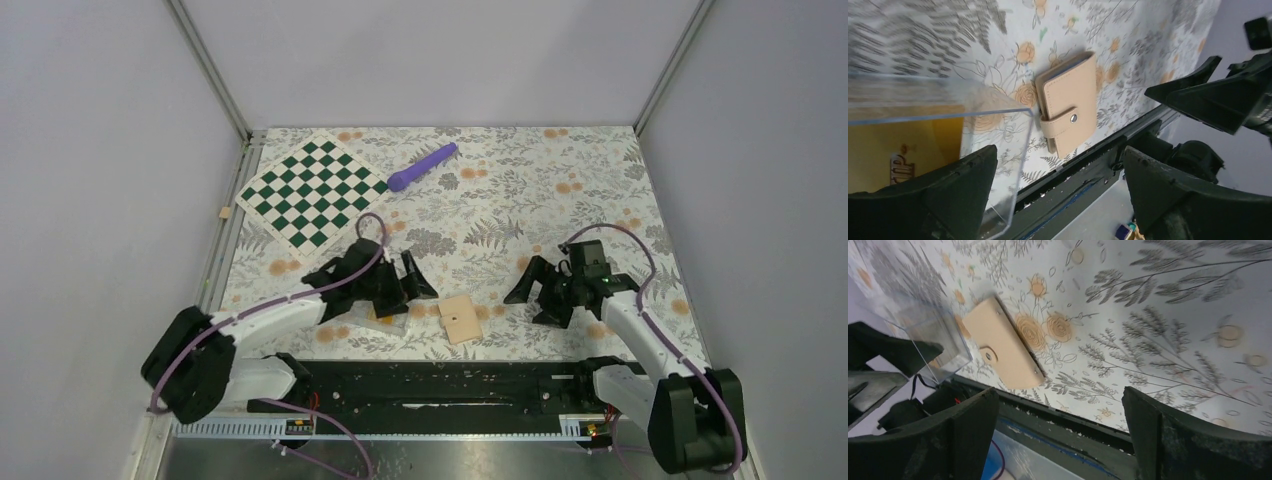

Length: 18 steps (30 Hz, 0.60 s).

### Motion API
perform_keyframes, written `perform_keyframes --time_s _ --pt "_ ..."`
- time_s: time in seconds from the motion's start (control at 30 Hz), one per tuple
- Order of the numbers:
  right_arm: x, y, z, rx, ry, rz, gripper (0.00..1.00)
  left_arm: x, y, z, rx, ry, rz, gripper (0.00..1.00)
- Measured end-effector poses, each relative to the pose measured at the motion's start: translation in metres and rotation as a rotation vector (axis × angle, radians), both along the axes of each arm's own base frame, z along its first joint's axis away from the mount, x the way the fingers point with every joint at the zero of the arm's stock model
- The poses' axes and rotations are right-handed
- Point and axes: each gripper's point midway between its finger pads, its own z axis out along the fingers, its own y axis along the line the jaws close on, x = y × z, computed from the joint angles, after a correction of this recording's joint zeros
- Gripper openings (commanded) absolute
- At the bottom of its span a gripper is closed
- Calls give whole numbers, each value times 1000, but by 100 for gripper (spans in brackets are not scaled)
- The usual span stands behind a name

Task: Put the credit cards into the card holder
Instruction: Move the storage box to the center of the board.

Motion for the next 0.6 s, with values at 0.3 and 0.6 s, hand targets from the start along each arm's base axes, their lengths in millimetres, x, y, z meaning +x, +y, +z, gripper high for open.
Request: perform_keyframes --time_s 0.3,0.6 --pt "-13 26 -19 27 108 108 96 -6 -36 -4 128 34 -29 95" --pt "-20 44 -21 57 126 179 91 1 -28 45 187 -126 4 94"
